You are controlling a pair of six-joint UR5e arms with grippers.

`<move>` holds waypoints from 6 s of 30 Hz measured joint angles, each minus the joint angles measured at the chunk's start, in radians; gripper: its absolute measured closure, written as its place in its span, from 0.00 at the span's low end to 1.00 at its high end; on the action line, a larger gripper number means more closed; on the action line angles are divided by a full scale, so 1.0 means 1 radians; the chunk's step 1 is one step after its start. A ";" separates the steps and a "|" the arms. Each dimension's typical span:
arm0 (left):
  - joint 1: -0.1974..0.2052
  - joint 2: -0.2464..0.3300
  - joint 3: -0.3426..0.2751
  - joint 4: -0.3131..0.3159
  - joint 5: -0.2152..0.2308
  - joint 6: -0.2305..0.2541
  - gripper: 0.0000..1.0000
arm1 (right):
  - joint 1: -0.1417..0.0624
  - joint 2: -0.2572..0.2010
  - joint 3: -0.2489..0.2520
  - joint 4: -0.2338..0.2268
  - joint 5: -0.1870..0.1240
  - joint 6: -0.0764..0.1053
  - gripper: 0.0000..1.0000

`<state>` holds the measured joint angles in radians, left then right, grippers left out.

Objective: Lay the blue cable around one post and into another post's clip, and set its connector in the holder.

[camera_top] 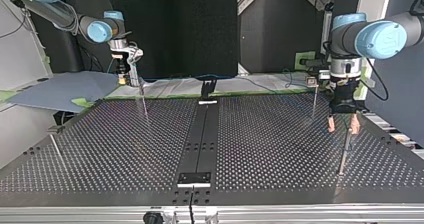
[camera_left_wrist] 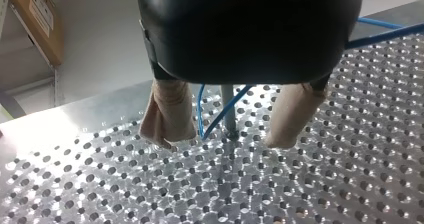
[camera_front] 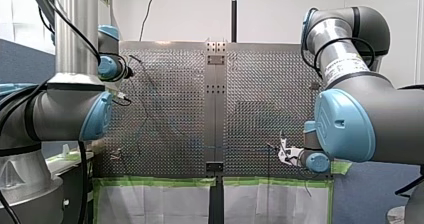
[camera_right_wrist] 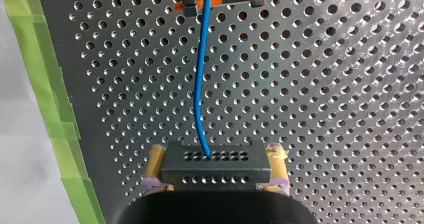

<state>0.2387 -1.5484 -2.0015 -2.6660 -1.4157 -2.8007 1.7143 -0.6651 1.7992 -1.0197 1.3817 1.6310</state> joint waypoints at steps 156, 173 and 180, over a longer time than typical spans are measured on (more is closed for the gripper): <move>-0.230 0.095 0.527 -0.879 -0.389 0.893 0.00 | 0.008 0.000 -0.007 -0.002 0.004 0.009 0.96; -0.233 0.094 0.527 -0.874 -0.420 1.062 0.00 | 0.009 0.000 -0.009 -0.002 0.001 0.012 0.96; -0.241 0.094 0.527 -0.864 -0.412 1.125 0.00 | 0.009 0.000 -0.009 0.000 -0.001 0.012 0.96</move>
<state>-0.0019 -1.4547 -1.4748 -3.5296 -1.8277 -1.6752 1.7235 -0.6651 1.7898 -1.0197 1.3809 1.6426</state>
